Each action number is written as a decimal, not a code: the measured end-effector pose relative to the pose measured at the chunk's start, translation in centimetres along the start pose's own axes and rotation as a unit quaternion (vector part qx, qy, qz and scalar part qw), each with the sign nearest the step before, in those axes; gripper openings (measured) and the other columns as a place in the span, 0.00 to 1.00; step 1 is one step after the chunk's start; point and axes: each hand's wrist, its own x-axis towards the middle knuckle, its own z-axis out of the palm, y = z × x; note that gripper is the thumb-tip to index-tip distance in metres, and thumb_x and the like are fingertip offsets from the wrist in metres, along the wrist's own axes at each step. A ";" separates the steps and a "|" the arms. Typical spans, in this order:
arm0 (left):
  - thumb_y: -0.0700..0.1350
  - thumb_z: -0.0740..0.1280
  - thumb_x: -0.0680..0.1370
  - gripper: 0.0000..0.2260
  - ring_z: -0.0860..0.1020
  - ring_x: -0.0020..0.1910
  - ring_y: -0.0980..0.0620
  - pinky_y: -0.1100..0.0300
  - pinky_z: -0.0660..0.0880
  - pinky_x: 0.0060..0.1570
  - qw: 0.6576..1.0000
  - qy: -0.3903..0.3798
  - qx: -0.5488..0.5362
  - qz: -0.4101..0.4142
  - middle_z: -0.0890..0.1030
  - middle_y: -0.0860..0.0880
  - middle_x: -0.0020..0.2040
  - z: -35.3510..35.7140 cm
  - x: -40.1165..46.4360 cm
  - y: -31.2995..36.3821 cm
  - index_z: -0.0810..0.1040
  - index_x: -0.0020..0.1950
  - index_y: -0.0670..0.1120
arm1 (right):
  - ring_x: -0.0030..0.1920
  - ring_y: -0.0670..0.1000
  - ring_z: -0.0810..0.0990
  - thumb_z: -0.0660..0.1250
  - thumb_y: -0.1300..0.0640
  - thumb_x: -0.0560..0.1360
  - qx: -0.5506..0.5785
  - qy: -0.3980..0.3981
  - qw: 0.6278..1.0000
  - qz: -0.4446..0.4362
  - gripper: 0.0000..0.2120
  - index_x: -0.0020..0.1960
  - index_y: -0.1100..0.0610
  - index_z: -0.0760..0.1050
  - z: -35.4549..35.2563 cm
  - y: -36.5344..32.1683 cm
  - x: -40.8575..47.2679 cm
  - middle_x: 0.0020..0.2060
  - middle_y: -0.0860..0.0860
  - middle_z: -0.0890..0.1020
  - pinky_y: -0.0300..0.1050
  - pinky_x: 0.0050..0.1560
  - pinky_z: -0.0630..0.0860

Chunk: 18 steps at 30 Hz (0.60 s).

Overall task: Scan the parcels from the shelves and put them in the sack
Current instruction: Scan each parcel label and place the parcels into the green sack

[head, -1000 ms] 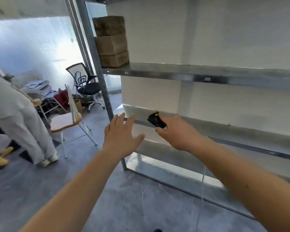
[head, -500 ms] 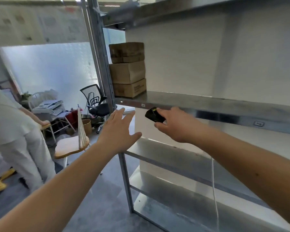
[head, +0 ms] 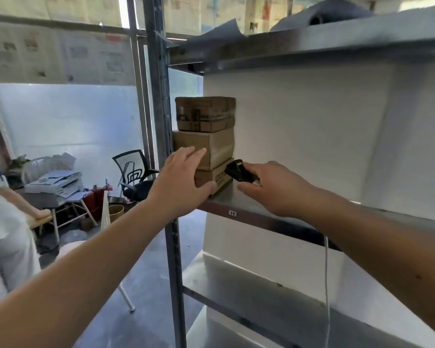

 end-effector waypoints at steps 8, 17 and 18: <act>0.63 0.69 0.78 0.37 0.57 0.82 0.48 0.44 0.59 0.79 0.996 0.039 -0.022 0.082 0.61 0.51 0.82 -2.4 11.2 -3.5 0.59 0.84 0.55 | 0.43 0.55 0.78 0.59 0.39 0.83 -0.044 0.064 0.995 0.063 0.19 0.69 0.47 0.71 -1.3 -1.8 8.9 0.50 0.54 0.76 0.47 0.37 0.70; 0.72 0.64 0.75 0.38 0.63 0.79 0.42 0.41 0.64 0.76 0.997 0.007 -0.027 0.070 0.66 0.47 0.81 -3.8 21.8 -4.1 0.65 0.81 0.56 | 0.45 0.57 0.77 0.58 0.36 0.82 -0.139 0.088 0.978 0.128 0.23 0.73 0.45 0.68 -2.9 -2.0 14.2 0.51 0.54 0.73 0.53 0.50 0.79; 0.74 0.62 0.75 0.39 0.64 0.78 0.41 0.41 0.65 0.75 0.998 -0.011 -0.018 0.060 0.67 0.46 0.81 -3.7 22.7 -4.1 0.66 0.81 0.55 | 0.45 0.57 0.77 0.58 0.36 0.82 -0.139 0.091 0.977 0.131 0.23 0.73 0.45 0.68 -2.9 -1.9 14.8 0.51 0.54 0.73 0.53 0.50 0.79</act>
